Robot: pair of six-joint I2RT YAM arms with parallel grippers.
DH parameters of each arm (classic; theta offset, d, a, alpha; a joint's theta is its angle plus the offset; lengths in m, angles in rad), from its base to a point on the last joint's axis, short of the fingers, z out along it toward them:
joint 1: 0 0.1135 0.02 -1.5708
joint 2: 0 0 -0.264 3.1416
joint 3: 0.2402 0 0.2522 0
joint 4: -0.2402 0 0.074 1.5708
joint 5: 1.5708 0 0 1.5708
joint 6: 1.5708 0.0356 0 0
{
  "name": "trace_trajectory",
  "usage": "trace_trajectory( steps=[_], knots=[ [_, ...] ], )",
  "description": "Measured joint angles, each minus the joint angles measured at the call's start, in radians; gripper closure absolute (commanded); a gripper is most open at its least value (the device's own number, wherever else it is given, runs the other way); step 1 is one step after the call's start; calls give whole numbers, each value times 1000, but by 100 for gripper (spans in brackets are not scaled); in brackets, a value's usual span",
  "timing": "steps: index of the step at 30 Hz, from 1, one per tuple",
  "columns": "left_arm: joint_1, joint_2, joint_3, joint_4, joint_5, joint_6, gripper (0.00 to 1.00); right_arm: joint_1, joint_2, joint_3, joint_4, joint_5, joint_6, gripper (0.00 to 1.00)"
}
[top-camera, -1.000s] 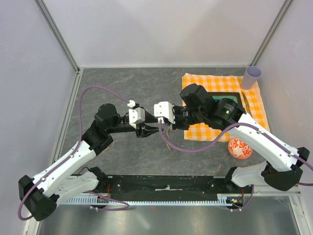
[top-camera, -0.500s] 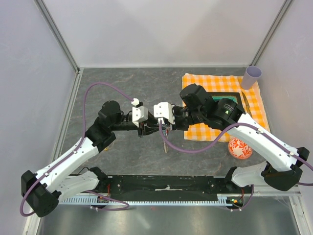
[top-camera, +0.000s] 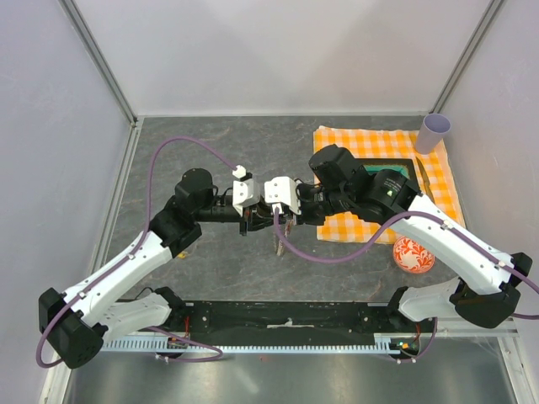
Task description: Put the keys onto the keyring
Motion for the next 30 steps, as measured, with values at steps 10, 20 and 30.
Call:
trace_trajectory(
  steps=[10, 20, 30],
  knots=[
    [-2, 8, 18, -40, 3, 11, 98, 0, 0, -4, 1, -2, 0, 100],
    [-6, -76, -64, 40, -127, -8, 98, 2, -142, -178, 225, 94, 101, 66],
    [-6, -124, -204, 257, -216, -113, 98, -1, -340, -409, 483, 135, 235, 63]
  ],
)
